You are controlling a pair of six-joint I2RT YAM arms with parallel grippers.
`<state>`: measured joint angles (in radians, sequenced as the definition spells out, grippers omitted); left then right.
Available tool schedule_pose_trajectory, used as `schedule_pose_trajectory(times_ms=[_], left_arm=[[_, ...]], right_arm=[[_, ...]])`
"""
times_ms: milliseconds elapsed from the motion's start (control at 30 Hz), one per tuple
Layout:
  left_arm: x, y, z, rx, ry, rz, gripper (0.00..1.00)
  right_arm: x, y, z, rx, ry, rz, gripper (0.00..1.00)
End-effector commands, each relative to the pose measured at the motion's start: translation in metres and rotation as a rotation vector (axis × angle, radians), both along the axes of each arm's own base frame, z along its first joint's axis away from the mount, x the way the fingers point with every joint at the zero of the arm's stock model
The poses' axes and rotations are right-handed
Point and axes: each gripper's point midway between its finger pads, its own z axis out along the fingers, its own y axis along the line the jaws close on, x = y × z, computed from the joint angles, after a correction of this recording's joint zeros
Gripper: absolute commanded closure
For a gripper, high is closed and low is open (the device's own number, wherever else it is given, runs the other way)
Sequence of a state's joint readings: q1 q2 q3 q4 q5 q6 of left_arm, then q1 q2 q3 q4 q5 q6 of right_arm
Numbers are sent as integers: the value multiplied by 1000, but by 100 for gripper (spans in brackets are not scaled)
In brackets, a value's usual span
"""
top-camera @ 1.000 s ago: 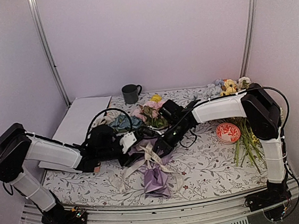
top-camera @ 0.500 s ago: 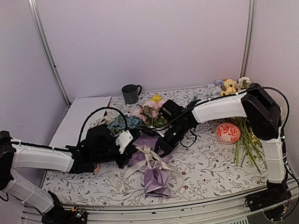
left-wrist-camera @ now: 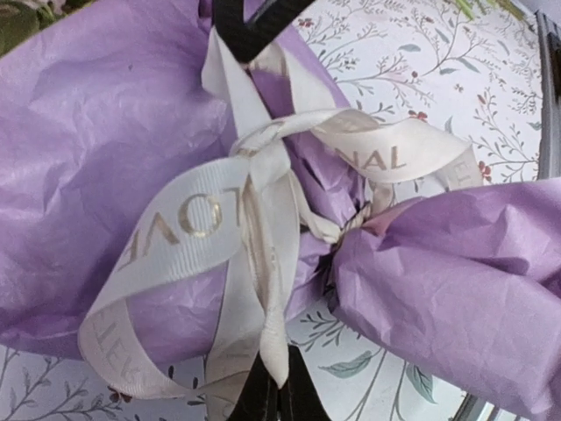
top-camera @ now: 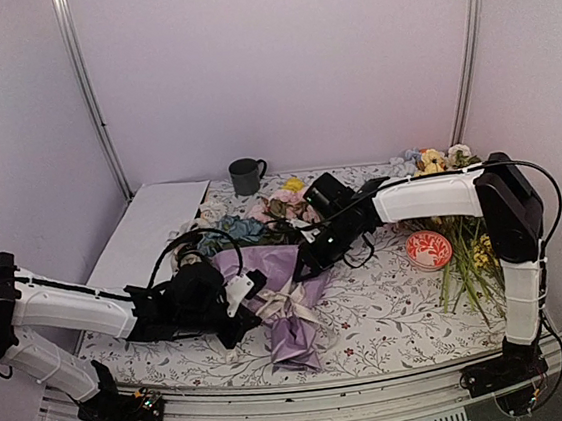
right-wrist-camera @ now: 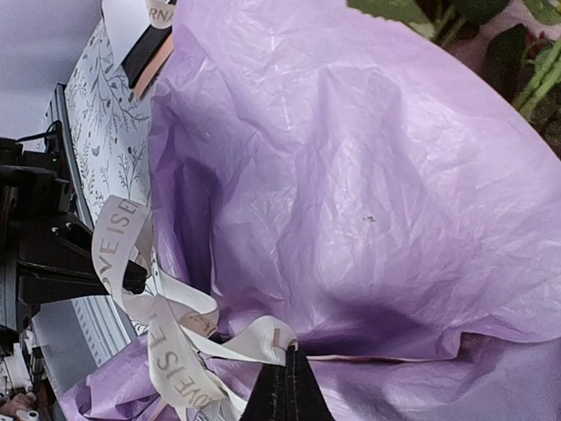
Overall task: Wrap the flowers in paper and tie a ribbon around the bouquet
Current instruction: Tie the half-tied ribbon around the folded bouquet.
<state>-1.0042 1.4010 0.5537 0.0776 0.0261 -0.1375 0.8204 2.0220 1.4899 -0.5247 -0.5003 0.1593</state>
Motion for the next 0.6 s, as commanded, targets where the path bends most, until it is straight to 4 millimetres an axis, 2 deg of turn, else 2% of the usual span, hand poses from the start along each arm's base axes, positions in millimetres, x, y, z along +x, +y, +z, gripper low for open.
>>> schedule_pose_trajectory(times_ms=[0,133,333,567], left_arm=[[-13,11,-13,41,129,80,100],[-15,19,-20,75,167,121,100],[-11,29,-33,142,190,190,100],[-2,40,-40,172,221,252,100]], right_arm=[[12,-15,14,49,16,-115,100],[-1,-20,17,80,69,-113,100],[-22,-41,14,60,107,-141,100],[-58,-74,-16,12,222,-161,100]])
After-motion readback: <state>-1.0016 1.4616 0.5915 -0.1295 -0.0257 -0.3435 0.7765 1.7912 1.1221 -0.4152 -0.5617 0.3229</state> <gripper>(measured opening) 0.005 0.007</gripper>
